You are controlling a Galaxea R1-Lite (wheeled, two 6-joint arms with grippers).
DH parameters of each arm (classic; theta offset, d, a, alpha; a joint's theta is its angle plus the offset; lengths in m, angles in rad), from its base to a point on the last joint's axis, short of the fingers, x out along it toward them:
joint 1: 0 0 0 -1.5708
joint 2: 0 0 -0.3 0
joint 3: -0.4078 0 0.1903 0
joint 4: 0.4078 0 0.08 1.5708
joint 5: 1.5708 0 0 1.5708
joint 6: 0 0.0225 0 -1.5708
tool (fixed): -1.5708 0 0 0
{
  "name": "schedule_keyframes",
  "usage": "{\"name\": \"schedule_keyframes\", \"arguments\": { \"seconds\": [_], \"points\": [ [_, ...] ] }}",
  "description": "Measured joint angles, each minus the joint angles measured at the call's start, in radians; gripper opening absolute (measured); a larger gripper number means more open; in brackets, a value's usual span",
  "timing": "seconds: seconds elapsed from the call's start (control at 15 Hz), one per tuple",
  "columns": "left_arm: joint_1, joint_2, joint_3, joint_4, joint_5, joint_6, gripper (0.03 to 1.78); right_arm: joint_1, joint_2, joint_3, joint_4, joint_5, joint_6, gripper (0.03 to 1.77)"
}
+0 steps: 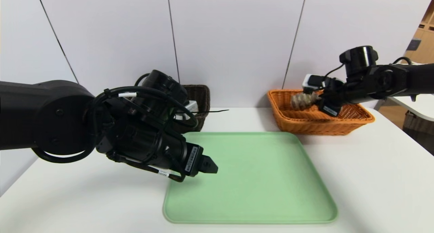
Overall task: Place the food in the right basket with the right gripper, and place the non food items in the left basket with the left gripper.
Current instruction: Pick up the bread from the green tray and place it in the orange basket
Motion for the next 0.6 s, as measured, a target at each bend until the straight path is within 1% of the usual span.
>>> {"name": "schedule_keyframes", "arguments": {
  "seconds": [0.27, 0.33, 0.47, 0.6],
  "points": [
    [0.002, 0.001, 0.003, -0.001, -0.001, 0.000, 1.69, 0.001, 0.040, -0.008, 0.001, 0.000, 0.006, 0.18],
    [0.003, 0.003, 0.003, -0.001, 0.000, 0.000, 1.69, 0.001, 0.047, -0.008, 0.001, 0.001, 0.009, 0.28],
    [0.003, 0.006, 0.003, -0.001, 0.000, 0.000, 1.69, 0.002, 0.054, -0.012, 0.003, 0.001, 0.010, 0.60],
    [0.003, 0.008, 0.003, -0.002, 0.000, 0.000, 1.69, 0.003, 0.058, -0.024, 0.005, 0.001, 0.013, 0.86]
  ]
}}
